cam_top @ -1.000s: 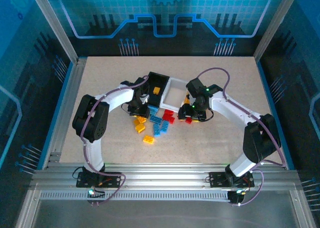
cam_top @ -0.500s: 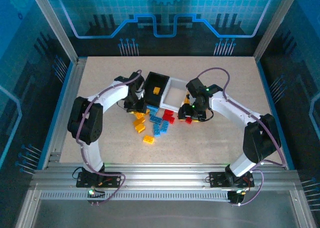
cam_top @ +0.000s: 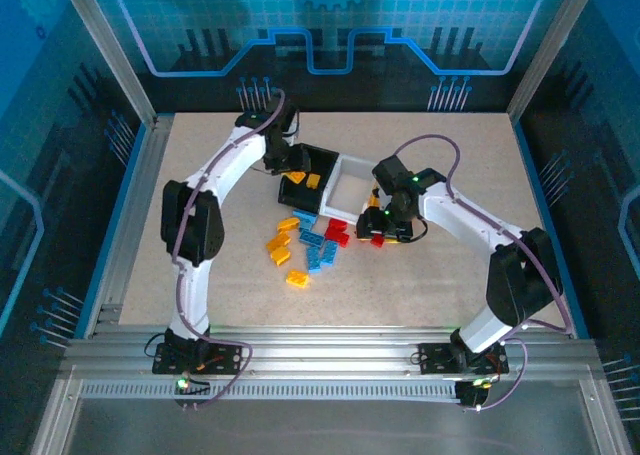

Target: Sort the legos into containers by color

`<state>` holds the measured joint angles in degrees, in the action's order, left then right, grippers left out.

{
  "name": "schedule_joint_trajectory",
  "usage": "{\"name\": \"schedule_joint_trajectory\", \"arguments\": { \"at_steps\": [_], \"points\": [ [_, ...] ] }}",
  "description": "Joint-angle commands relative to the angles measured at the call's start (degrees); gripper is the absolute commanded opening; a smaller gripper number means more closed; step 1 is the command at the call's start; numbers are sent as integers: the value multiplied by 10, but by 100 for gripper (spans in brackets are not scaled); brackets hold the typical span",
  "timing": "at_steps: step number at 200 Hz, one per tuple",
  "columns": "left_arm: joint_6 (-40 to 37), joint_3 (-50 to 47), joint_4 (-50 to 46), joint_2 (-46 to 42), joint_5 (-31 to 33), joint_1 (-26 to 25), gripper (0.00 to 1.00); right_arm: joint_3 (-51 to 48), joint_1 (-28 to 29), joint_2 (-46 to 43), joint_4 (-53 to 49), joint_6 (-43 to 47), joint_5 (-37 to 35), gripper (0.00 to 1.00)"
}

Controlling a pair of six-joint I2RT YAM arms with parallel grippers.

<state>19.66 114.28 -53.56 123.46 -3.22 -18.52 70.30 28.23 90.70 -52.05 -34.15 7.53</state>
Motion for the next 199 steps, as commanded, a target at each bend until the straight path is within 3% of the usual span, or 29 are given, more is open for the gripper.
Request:
{"name": "schedule_joint_trajectory", "arguments": {
  "at_steps": [1,38,74,133,170,199],
  "points": [
    [21,56,-33,44,20,-1,55,-12,12,-36,-18,-12,-5,65],
    [17,112,-60,70,27,-1,62,-36,13,-57,-19,-12,-13,66],
    [10,76,-66,18,29,-1,63,-40,16,-47,-13,0,-9,66],
    [16,-289,-22,-235,47,-31,63,-14,25,5,11,21,19,66],
    [67,-476,12,-355,37,-117,63,13,39,39,15,31,30,66],
    [128,-550,48,-389,45,-196,63,17,44,44,17,31,27,66]
  ]
}}
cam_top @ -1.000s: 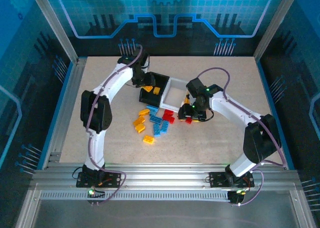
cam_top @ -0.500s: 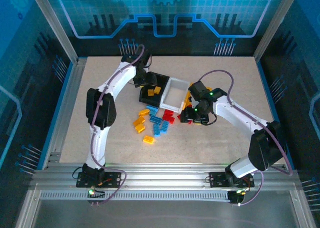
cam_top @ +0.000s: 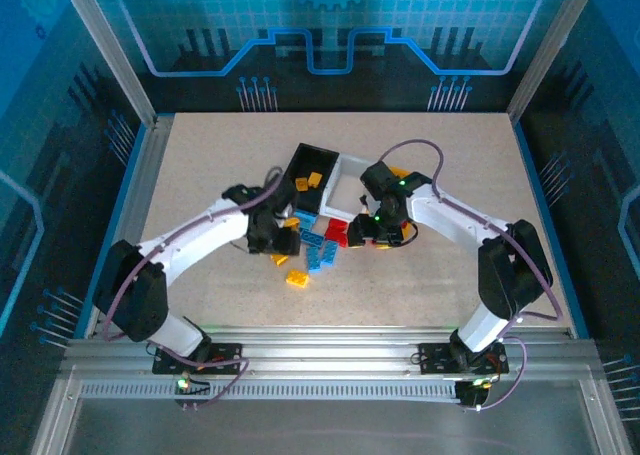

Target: Sort the legos into containers by color

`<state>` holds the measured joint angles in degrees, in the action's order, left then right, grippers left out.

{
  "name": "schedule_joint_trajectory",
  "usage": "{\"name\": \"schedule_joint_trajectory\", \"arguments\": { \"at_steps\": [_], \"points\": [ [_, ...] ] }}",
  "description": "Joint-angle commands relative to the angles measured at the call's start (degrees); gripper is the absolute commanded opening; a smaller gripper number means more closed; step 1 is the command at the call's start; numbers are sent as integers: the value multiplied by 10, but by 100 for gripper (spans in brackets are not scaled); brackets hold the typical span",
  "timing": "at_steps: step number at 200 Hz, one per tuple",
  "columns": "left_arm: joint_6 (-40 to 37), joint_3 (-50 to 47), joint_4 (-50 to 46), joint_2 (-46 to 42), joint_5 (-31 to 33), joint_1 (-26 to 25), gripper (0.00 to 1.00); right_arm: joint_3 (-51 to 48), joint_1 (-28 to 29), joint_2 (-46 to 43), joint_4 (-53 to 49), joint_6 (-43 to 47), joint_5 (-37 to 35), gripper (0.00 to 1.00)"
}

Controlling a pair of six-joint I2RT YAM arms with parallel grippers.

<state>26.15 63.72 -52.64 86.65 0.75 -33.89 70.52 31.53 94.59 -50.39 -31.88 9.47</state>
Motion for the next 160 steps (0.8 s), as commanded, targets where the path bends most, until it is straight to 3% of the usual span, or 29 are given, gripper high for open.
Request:
{"name": "schedule_joint_trajectory", "arguments": {
  "at_steps": [1,49,160],
  "points": [
    [65,-47,39,-21,6,-44,63,14,12,5,0,8,7,66],
    [68,-71,92,14,33,-95,62,-14,11,-37,-3,2,-9,66],
    [33,-68,130,113,37,-110,63,-72,-2,-116,-15,-23,-26,66]
  ]
}}
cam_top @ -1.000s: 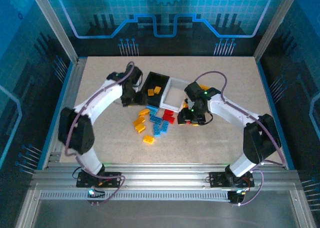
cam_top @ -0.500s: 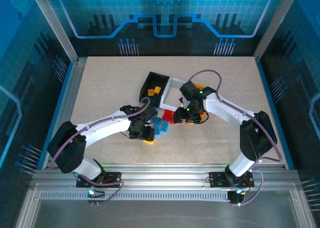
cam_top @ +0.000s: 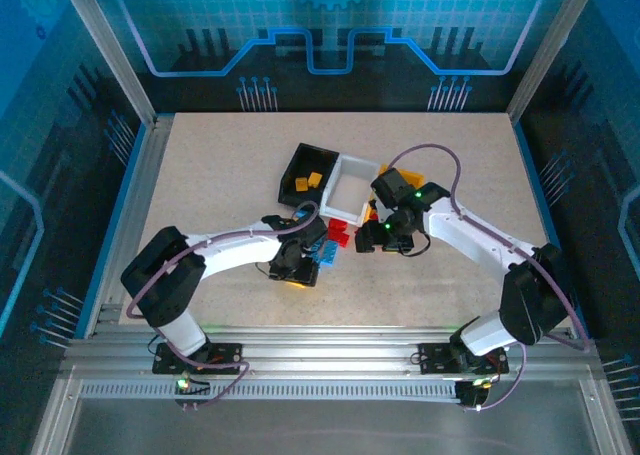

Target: Sort the legos into containers by color

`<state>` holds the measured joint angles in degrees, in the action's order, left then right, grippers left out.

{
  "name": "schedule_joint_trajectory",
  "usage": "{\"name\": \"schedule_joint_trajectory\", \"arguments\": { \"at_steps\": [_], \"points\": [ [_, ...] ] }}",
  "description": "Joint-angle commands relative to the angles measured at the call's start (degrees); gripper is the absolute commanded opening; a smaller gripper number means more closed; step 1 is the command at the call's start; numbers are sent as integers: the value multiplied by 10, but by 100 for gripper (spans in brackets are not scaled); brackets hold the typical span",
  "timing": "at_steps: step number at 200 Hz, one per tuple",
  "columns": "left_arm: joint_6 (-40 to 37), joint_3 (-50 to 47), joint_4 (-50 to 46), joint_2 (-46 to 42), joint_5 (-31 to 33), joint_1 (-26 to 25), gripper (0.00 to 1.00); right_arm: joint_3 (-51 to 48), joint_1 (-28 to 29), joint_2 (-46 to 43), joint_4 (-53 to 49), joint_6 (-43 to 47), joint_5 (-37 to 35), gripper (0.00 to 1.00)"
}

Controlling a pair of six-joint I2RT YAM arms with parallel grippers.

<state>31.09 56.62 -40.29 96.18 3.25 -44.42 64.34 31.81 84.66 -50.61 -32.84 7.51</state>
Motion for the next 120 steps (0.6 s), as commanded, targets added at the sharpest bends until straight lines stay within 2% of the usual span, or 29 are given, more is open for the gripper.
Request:
{"name": "schedule_joint_trajectory", "arguments": {
  "at_steps": [1,49,92,120],
  "points": [
    [-16,3,7,19,12,-5,63,-10,-4,-17,-13,-13,-7,66],
    [-20,-1,19,47,14,-5,63,-8,-5,-15,-16,-11,-8,66],
    [-17,11,15,58,19,-5,51,-2,-6,-3,-12,-5,-2,66],
    [-14,20,-10,34,21,-5,50,10,-10,7,-12,4,0,67]
  ]
}}
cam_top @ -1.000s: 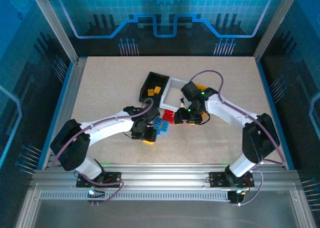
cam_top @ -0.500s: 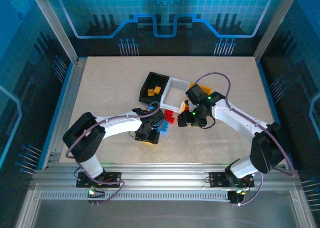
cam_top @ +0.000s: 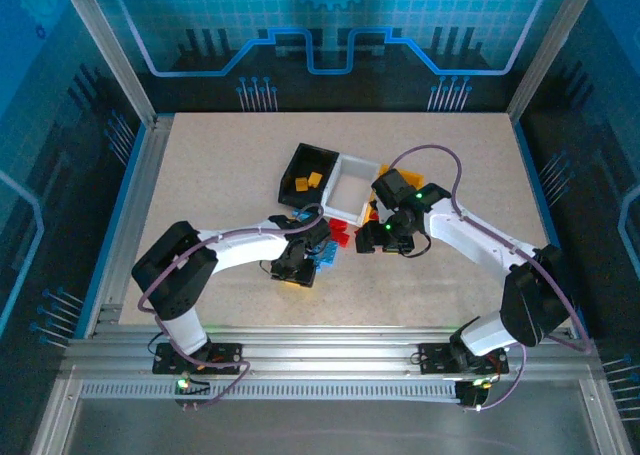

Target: Sort the legos into containers by color

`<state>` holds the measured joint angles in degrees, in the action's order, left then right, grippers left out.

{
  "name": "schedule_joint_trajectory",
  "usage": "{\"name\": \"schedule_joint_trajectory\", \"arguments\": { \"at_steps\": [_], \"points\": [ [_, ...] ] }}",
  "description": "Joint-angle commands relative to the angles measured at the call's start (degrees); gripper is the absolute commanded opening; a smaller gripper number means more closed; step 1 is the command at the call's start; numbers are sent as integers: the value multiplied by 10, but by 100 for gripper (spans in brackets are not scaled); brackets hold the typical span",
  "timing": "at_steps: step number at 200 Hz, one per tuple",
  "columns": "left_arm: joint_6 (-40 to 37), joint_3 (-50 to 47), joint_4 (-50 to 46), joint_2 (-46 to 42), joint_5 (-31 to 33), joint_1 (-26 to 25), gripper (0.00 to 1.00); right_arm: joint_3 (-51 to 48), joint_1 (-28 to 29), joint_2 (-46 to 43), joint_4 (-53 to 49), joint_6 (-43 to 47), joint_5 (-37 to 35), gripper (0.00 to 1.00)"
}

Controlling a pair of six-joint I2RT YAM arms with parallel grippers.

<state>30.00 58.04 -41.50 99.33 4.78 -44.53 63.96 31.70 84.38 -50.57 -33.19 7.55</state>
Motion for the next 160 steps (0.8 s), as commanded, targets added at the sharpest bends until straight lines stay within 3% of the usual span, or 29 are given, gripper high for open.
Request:
{"name": "schedule_joint_trajectory", "arguments": {
  "at_steps": [1,42,74,116,160],
  "points": [
    [-3,6,2,1,6,-4,50,15,-9,11,-12,8,0,67],
    [5,32,-49,-65,13,0,50,15,-20,23,3,15,12,67],
    [11,82,-72,-96,-1,35,50,11,-27,38,20,16,25,67],
    [53,142,-33,-108,-97,117,50,19,-30,43,22,16,28,67],
    [148,179,55,-70,-200,186,49,3,-35,18,21,8,26,67]
  ]
}}
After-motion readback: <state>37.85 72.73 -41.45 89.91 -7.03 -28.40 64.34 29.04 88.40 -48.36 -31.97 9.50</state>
